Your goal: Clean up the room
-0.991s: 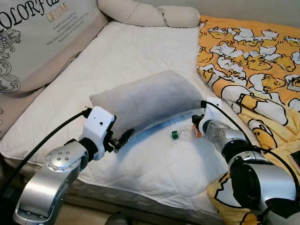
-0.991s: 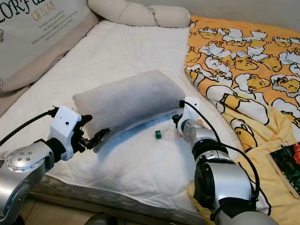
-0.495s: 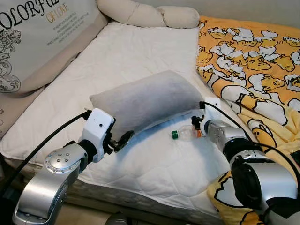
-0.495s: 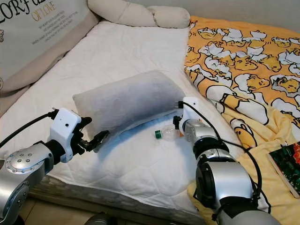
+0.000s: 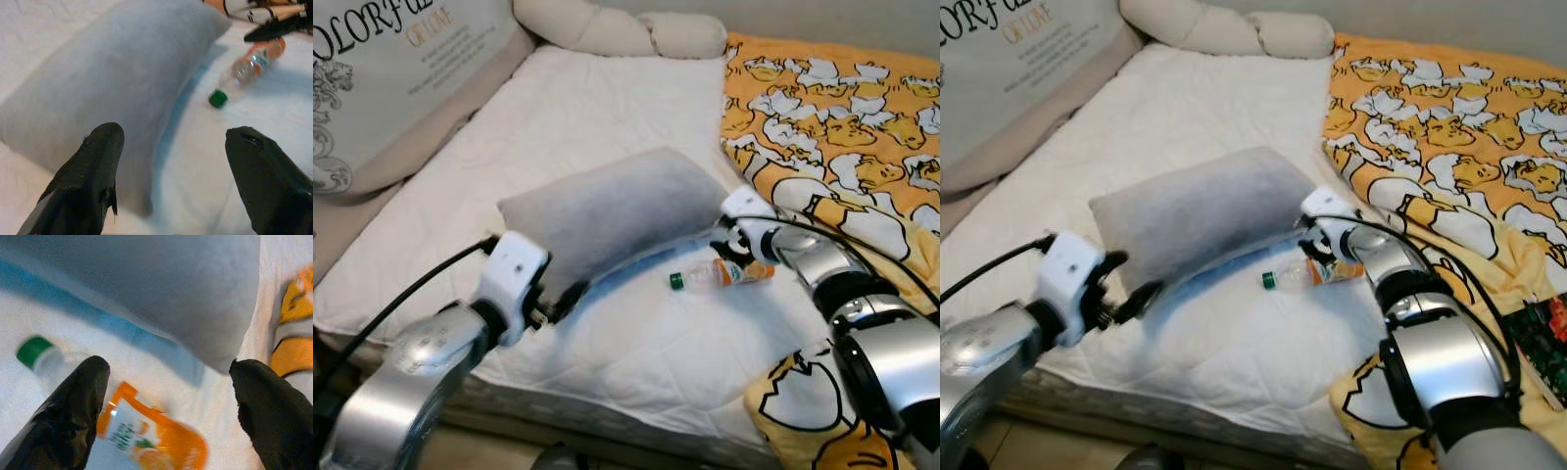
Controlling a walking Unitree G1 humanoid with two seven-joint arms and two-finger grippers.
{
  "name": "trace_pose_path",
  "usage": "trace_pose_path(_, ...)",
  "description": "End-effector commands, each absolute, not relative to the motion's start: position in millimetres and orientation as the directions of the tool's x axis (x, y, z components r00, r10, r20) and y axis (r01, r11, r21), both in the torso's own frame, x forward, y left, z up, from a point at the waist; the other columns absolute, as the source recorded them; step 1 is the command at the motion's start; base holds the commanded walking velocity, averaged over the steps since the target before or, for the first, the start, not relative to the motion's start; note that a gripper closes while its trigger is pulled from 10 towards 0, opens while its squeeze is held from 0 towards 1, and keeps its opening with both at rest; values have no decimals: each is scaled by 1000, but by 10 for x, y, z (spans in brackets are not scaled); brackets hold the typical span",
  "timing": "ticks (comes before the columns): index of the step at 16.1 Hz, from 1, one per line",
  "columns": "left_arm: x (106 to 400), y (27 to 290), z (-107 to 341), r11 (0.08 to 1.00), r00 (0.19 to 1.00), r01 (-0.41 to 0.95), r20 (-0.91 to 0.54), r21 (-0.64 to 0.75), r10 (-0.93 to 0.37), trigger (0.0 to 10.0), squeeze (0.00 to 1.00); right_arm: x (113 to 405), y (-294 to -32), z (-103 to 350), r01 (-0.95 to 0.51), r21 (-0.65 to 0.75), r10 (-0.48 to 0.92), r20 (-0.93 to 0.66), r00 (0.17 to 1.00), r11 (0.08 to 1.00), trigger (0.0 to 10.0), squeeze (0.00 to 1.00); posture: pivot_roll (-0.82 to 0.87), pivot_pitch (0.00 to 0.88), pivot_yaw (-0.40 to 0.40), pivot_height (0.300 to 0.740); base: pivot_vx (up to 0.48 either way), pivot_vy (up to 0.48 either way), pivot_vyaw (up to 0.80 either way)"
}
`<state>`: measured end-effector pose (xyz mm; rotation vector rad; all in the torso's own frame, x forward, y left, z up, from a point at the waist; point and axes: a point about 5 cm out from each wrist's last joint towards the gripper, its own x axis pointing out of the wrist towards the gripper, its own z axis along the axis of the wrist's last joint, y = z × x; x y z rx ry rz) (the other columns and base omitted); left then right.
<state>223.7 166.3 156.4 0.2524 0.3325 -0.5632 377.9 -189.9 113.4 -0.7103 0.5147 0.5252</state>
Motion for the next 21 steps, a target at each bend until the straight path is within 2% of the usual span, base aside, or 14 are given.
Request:
trace_pose_path(1,2182,1691,1606,811,789,566,-381,147,-482,10000,0,3807,-1906,1209,-632,-505,278,-608,744,588,10000,890,184,86,-15,740,0,0,0)
trace_pose_path(2,2142,1698,1615,805,782,575,-387,145,-488,10000,0,3795,-1917,1193,-651,-515,273,-627,729,558,10000,0,195,105,-15,740,0,0,0)
trace_pose_path(5,1964,1713,1705,775,749,616,-410,140,-521,10000,0,3743,-1937,1120,-723,-558,259,-688,678,408,10000,0,223,181,-15,740,0,0,0)
trace_pose_path(9,1796,1769,1762,766,733,627,-444,144,-516,10000,0,3696,-1935,1053,-764,-547,266,-724,637,340,10000,0,244,232,-21,740,0,0,0)
trace_pose_path(11,1688,1795,1775,771,729,620,-468,142,-500,10000,0,3677,-1920,994,-757,-588,238,-721,651,287,10000,0,260,240,-24,740,0,0,0)
trace_pose_path(15,1544,1835,1801,782,728,607,-493,142,-476,10000,0,3644,-1844,883,-738,-636,213,-707,675,226,10000,0,295,256,-31,740,0,0,0)
trace_pose_path(20,1479,1843,1827,787,728,601,-501,139,-468,10000,0,3514,-1803,685,-822,-534,216,-794,568,196,10000,0,306,255,-40,740,0,0,0)
trace_pose_path(21,1473,1831,1827,785,725,605,-501,136,-472,10000,0,3483,-1829,649,-840,-511,201,-817,540,183,8235,0,307,249,-44,740,0,0,0)
